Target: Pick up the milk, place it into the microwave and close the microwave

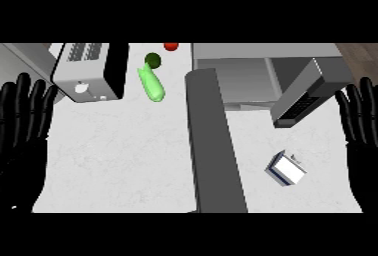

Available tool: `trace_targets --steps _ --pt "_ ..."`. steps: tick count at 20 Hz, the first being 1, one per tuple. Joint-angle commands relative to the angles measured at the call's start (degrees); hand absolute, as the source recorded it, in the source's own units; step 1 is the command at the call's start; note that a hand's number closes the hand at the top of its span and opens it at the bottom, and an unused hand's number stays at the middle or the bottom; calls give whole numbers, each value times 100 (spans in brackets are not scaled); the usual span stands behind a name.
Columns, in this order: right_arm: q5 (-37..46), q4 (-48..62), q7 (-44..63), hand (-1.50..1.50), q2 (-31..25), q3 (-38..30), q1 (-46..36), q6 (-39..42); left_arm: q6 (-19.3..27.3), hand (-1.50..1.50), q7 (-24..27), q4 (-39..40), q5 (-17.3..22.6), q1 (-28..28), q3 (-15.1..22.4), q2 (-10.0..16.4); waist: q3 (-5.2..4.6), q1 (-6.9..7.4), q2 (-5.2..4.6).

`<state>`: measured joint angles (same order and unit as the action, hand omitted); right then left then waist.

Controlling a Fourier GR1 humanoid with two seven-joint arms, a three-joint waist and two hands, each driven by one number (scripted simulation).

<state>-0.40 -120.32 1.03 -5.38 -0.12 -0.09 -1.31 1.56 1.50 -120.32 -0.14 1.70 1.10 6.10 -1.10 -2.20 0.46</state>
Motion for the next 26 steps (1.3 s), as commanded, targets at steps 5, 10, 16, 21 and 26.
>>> trace_targets --steps 5,10,16,21,26 --pt "-1701 -123 -465 -150 -1098 -387 427 2032 -231 -150 -116 132 229 -271 -232 187 117 195 -31" --pt "-3091 -25 -664 -150 -1677 -744 1045 3302 -603 -150 -442 -168 1593 -796 -458 -31 114 220 -15" --pt "-3442 373 -783 -150 -1834 -1464 1452 3939 -852 -150 -762 -1035 2121 -1508 -816 143 111 231 -33" --pt "-2914 725 -756 -150 -1706 -1564 1134 3913 -1295 -150 -703 -1744 2410 -2555 -932 92 110 274 -33" --pt "-2009 1187 -1235 -150 -1211 -1490 1167 4120 -1742 -150 -333 -1499 2720 -2860 -1381 -34 110 267 -36"
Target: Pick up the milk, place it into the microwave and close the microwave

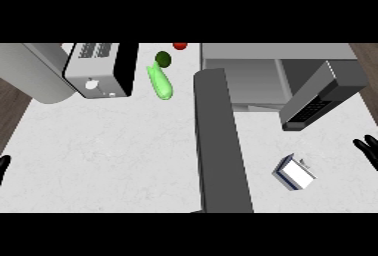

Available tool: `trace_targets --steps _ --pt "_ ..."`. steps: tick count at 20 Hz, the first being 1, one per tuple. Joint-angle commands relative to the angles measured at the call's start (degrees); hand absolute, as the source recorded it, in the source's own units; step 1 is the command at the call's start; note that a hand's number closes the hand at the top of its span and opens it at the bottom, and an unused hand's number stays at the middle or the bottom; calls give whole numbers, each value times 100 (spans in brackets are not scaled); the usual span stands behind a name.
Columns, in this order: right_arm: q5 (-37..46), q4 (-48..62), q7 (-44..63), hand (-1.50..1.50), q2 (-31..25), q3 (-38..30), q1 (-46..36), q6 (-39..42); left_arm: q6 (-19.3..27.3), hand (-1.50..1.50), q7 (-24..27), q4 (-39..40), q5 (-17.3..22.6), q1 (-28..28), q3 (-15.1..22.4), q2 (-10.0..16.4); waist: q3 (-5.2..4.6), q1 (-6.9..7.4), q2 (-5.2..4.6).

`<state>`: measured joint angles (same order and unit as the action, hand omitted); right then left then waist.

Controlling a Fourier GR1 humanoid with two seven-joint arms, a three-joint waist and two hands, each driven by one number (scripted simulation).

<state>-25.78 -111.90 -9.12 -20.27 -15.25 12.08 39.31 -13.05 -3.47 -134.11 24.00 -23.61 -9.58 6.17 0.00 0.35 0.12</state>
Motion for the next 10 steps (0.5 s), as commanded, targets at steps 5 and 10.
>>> trace_targets --steps 5,10 --pt "1420 1374 -857 -150 472 -52 -312 -10 -322 -150 -74 -627 474 -584 -335 -144 5 40 -5" --pt "2399 2395 -1530 -150 512 -106 -764 -432 -636 -150 43 -688 741 -912 -588 -141 8 85 -10"
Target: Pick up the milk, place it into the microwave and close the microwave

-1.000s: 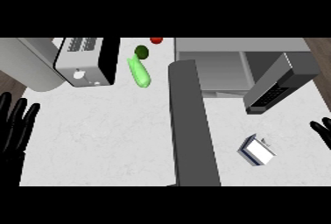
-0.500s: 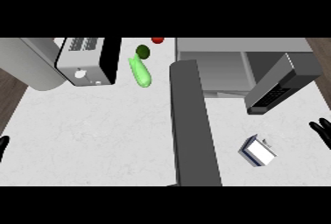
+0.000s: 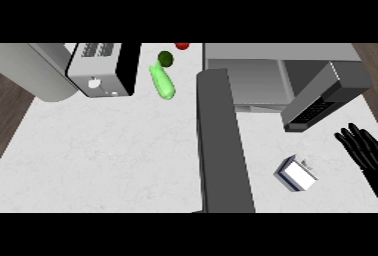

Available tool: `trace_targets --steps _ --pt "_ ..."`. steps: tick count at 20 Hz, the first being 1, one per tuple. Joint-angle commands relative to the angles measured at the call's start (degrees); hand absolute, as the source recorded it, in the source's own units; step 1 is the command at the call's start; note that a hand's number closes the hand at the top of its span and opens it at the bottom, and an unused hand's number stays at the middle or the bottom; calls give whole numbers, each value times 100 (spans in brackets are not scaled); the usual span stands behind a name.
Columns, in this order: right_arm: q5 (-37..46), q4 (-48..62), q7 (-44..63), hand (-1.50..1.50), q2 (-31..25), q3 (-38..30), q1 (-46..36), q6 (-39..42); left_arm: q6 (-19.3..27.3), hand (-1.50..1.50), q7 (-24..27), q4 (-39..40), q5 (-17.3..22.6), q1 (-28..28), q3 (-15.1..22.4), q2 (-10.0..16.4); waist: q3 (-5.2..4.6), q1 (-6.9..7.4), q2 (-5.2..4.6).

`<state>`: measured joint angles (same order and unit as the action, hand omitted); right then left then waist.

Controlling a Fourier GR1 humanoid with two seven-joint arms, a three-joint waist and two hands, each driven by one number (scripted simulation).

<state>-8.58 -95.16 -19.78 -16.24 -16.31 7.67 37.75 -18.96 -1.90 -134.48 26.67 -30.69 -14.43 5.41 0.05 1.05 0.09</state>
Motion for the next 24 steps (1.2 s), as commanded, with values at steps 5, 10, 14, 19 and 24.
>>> trace_targets --steps 5,10,14,19,24 --pt "1342 2333 -1608 -150 -290 -99 -567 -282 -304 -150 77 -702 379 -539 15 -292 12 76 -17" --pt "1855 3123 -2500 -150 -435 197 -557 -583 -457 -150 141 -399 598 -403 -402 -181 4 -23 -10" --pt "2271 4087 -3110 -150 -572 441 -906 -1003 -649 -150 247 -362 664 -499 -506 -180 6 12 -12" --pt "2584 5405 -3823 -150 -570 610 -1542 -1561 -952 -150 405 -286 771 -735 -505 -265 13 69 -25" --pt "2672 6205 -4196 -150 -543 725 -1851 -1742 -1147 -150 404 -412 1126 -1035 -758 -159 16 96 -24"
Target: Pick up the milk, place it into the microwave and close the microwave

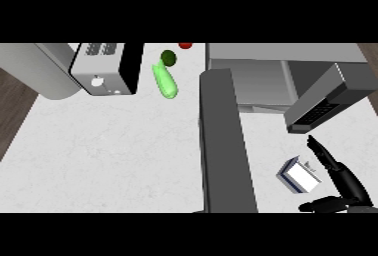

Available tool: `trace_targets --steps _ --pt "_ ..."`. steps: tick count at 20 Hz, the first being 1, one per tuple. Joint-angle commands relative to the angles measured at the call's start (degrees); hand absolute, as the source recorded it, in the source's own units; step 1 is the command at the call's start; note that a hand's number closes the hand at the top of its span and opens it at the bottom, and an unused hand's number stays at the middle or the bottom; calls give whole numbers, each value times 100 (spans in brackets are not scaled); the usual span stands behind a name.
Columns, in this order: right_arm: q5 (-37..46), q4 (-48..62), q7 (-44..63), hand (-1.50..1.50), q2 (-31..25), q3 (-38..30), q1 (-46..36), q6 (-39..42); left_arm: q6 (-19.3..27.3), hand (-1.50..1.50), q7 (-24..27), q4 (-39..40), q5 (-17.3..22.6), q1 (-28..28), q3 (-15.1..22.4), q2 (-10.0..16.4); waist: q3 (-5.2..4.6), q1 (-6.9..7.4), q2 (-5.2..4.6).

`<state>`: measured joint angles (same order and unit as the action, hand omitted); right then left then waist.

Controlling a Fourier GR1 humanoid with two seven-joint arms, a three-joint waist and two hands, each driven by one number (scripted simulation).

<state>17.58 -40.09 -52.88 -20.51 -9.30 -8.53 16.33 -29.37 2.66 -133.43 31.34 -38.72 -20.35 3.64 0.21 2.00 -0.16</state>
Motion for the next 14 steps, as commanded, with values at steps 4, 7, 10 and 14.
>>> trace_targets --steps 4,7,10,14 --pt "105 1220 -1098 -150 112 97 -549 71 23 -150 -214 -649 686 -119 -125 154 22 70 -35" --pt "-42 1386 -1163 -150 100 104 -751 468 57 -150 -141 -338 678 2 -95 66 11 4 -26" --pt "-67 1708 -1332 -150 141 108 -819 418 -137 -150 14 -434 399 -128 61 -105 20 75 -34" --pt "-105 1865 -1301 150 332 256 -905 677 -123 -150 -169 -309 746 -108 -160 214 15 34 -30"
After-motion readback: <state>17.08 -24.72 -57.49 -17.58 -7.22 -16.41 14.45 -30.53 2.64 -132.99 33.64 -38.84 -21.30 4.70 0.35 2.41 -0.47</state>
